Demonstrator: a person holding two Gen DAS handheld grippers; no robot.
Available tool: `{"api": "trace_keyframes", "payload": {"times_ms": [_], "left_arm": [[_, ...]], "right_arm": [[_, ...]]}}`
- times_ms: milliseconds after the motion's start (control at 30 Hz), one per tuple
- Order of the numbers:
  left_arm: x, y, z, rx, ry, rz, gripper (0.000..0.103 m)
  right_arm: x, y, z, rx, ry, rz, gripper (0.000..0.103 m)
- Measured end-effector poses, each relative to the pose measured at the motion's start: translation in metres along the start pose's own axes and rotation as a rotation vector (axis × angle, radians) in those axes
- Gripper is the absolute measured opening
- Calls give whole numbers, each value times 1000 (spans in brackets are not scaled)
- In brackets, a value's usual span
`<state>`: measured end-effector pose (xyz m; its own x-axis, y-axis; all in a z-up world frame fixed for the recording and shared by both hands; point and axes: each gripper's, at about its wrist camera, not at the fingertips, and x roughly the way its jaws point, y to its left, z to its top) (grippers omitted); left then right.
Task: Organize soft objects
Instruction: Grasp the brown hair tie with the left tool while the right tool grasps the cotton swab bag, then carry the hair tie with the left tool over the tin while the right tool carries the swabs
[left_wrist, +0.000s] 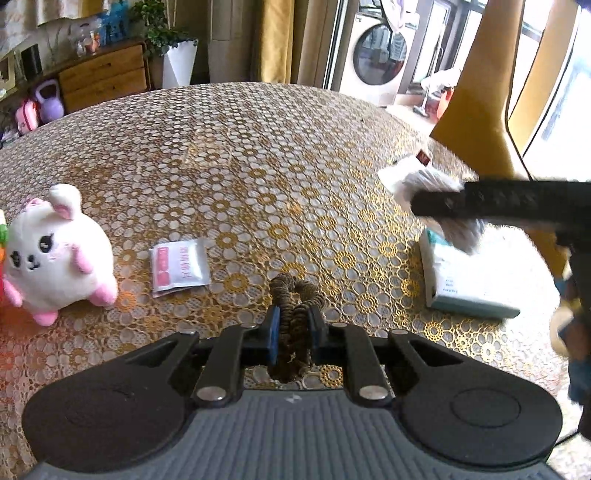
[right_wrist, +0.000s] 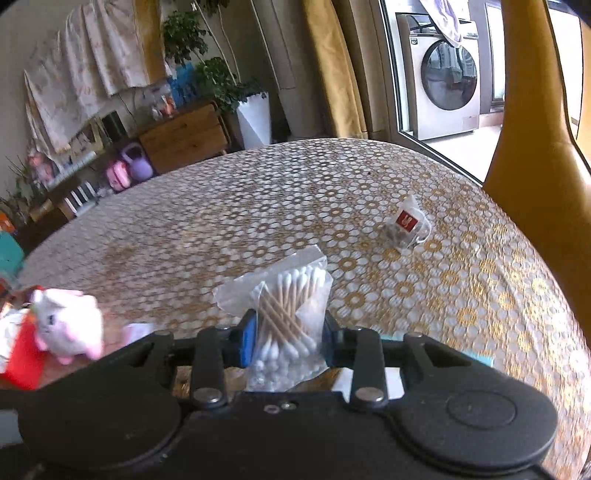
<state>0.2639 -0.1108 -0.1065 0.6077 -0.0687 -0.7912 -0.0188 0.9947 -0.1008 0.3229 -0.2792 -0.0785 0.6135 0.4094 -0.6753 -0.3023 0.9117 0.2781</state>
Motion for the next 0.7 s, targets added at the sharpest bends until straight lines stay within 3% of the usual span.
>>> {"api": "trace_keyframes", "payload": {"times_ms": [700], "left_arm": [[-114,86,-2,-69,-106,-65,15]], "right_arm": [[-93,104,-31,-82,-39,107,34]]}}
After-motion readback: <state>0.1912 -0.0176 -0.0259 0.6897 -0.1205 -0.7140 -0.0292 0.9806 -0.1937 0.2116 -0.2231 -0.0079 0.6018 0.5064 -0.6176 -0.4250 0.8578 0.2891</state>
